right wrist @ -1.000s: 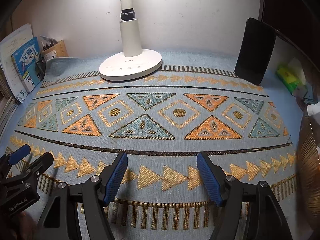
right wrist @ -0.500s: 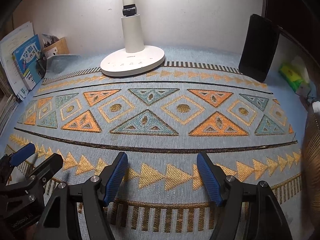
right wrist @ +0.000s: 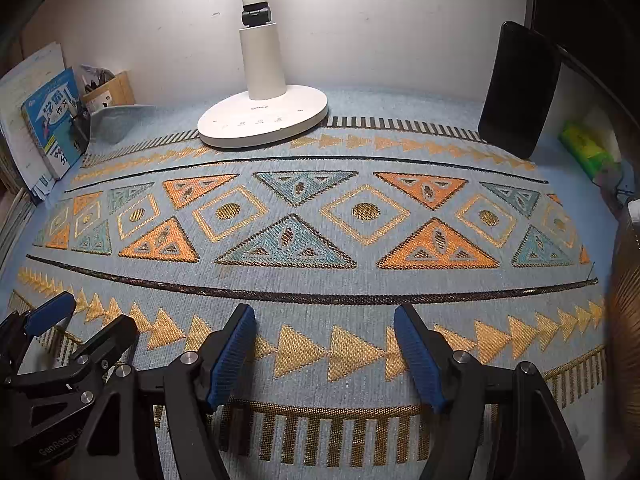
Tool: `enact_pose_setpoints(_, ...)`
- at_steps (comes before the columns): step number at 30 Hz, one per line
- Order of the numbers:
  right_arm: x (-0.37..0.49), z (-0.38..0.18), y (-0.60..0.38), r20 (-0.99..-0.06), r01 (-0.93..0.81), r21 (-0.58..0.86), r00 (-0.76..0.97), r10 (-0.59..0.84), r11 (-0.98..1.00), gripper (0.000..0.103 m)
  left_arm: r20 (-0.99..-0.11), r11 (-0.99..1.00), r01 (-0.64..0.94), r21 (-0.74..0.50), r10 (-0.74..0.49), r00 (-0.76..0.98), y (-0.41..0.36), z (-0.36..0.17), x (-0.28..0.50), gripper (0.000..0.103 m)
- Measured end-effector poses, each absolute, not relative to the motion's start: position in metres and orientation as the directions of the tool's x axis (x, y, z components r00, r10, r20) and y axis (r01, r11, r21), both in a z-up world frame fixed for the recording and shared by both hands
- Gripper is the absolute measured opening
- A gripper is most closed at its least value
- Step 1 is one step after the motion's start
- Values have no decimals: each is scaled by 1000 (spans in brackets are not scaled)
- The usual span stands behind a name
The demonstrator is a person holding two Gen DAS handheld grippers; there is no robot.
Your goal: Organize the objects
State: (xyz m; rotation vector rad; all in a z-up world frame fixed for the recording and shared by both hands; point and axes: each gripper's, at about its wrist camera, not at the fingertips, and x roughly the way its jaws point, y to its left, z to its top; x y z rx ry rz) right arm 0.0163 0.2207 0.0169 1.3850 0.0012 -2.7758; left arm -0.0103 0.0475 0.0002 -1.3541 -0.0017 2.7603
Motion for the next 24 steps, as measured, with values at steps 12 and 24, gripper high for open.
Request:
enact_pose_setpoints(12,17,17,222,-803,30,18,-595,-32,-999,80,-807,-999,-46,-1,29,-590,50,-4,-15,102)
enact_pose_setpoints(24,13,12,228,-821,-11,9,-571,-1,-1000,96,-812,-998,-57,-9,40,-582,47,-4,-25,103)
